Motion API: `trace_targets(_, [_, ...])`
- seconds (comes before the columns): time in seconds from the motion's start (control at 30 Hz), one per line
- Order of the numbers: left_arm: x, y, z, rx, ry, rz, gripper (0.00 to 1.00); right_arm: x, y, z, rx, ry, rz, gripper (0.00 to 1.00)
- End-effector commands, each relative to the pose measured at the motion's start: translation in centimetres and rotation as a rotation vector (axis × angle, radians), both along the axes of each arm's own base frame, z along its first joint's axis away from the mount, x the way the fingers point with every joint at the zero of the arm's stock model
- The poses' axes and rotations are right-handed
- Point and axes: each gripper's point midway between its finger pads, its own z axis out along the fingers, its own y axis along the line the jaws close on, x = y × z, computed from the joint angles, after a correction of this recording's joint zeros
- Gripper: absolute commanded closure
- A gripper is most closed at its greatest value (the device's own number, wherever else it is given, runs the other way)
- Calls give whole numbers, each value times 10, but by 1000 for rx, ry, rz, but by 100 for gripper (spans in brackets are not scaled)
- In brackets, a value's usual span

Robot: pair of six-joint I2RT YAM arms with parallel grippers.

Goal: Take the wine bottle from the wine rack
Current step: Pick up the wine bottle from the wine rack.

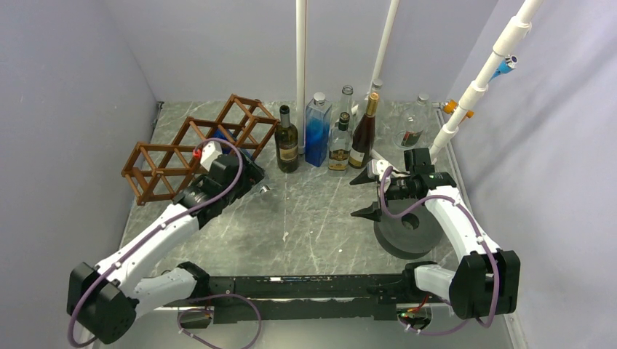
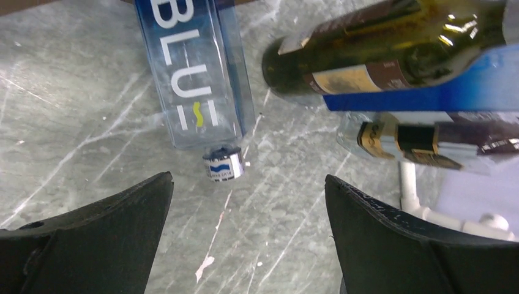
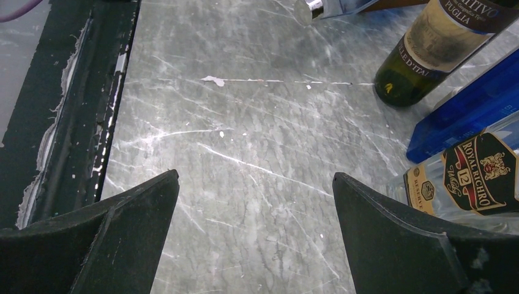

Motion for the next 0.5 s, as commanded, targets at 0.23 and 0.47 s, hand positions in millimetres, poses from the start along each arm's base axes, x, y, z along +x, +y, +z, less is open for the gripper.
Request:
trace_targets(0.23, [44, 10, -7, 146, -44, 121, 0, 1, 1, 5, 18, -30, 17, 1])
trace_targets(0.47, [56, 10, -15, 141, -145, 128, 1, 0, 1, 5, 16, -33, 20, 1])
